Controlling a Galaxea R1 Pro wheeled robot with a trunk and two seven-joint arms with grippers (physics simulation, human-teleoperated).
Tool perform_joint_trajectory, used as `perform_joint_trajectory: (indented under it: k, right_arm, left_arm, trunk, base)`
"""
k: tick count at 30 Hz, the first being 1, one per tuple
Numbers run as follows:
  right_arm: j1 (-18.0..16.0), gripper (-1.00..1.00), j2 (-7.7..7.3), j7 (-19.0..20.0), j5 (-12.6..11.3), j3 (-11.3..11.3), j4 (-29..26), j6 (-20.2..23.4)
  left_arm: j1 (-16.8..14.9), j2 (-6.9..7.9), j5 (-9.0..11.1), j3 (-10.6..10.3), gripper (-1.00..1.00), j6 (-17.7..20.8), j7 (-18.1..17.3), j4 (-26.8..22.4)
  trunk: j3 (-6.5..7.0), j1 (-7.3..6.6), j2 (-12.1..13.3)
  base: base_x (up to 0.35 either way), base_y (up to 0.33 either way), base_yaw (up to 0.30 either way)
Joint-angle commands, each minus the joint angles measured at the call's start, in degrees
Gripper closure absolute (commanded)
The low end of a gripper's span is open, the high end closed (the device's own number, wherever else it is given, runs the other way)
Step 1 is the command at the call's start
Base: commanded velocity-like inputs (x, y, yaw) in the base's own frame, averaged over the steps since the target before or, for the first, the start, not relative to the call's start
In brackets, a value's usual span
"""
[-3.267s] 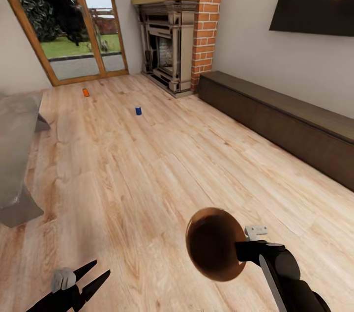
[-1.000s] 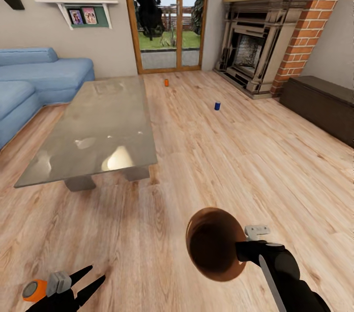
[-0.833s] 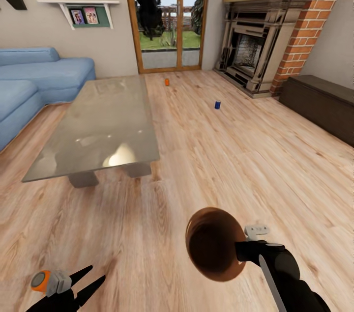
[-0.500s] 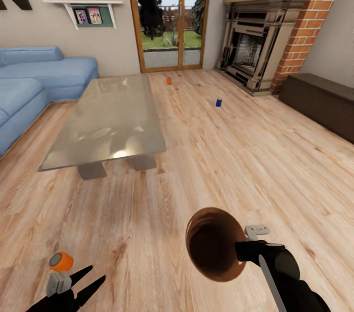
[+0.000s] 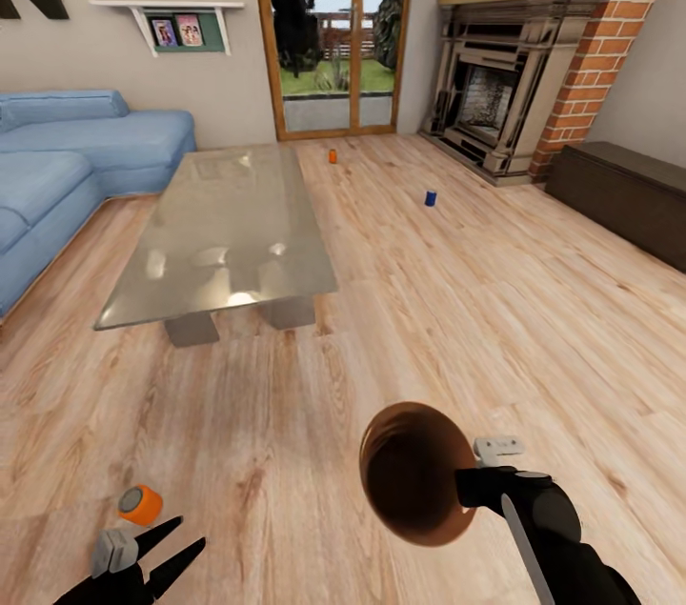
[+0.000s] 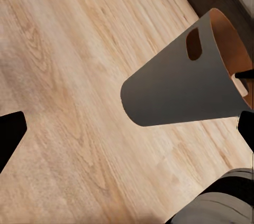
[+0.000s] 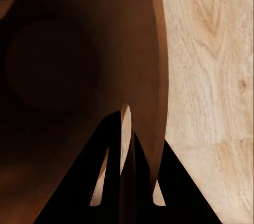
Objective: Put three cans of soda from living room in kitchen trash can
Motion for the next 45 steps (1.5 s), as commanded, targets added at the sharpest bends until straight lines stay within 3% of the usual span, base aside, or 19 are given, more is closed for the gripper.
perform_joint_trajectory:
  k: [1, 29, 34, 35, 37, 38, 40, 43, 45]
  right_arm:
    - [-0.01, 1.0, 0.01, 0.26, -0.87, 0.0, -0.02, -0.01]
    - [-0.02, 1.0, 0.01, 0.26, -0.87, 0.0, -0.02, -0.01]
    - [-0.04, 1.0, 0.01, 0.26, -0.87, 0.0, -0.02, -0.01]
    - [-0.03, 1.0, 0.01, 0.26, -0.87, 0.0, -0.02, 0.03]
    - [-0.05, 1.0, 0.01, 0.26, -0.87, 0.0, -0.02, 0.05]
    - [-0.03, 1.0, 0.01, 0.26, -0.87, 0.0, -0.02, 0.06]
    - [-0.02, 1.0, 0.01, 0.26, -0.87, 0.0, -0.02, 0.07]
    - [-0.02, 1.0, 0.01, 0.26, -0.87, 0.0, -0.02, 0.08]
    - [-0.05, 1.0, 0.01, 0.26, -0.87, 0.0, -0.02, 0.07]
  left_arm:
    - [0.0, 0.0, 0.0, 0.0, -1.0, 0.0, -0.15, 0.15]
    - [0.0, 0.08, 0.03, 0.0, -1.0, -0.03, -0.78, 0.87]
    - [0.0, 0.0, -0.05, 0.06, -1.0, -0.36, -0.25, 0.87]
    - [0.0, -0.16, 0.0, -0.24, -1.0, -0.16, 17.55, 0.85]
    - [0.0, -0.31, 0.05, -0.73, -1.0, -0.13, 24.86, 0.8]
    - [-0.02, -0.53, 0.09, -2.24, -1.0, -0.08, 31.91, 0.76]
    - [-0.4, -0.72, 0.1, -4.7, -1.0, -0.02, 37.29, 0.82]
    - [-5.95, -1.68, 0.01, -11.54, -1.0, -0.07, 47.89, 6.15]
    - [-10.17, -2.22, -0.01, -13.15, -1.0, -0.45, 53.24, 13.23]
  trunk:
    - [0.01, 0.0, 0.0]
    - [0.01, 0.0, 0.0]
    - [0.01, 0.0, 0.0]
    - [0.01, 0.0, 0.0]
    - [0.01, 0.0, 0.0]
    - [0.01, 0.0, 0.0]
    - [0.01, 0.0, 0.0]
    - [0.01, 0.0, 0.0]
    - [0.01, 0.0, 0.0]
  base:
    - [0.085, 0.296, 0.0]
    - [0.1, 0.316, 0.0]
    - [0.024, 0.069, 0.0]
    - [0.001, 0.002, 0.0]
    - [0.0, 0.001, 0.0]
    - [0.0, 0.0, 0.0]
    - [0.0, 0.0, 0.0]
    - [0.0, 0.0, 0.0]
    - [0.0, 0.0, 0.0]
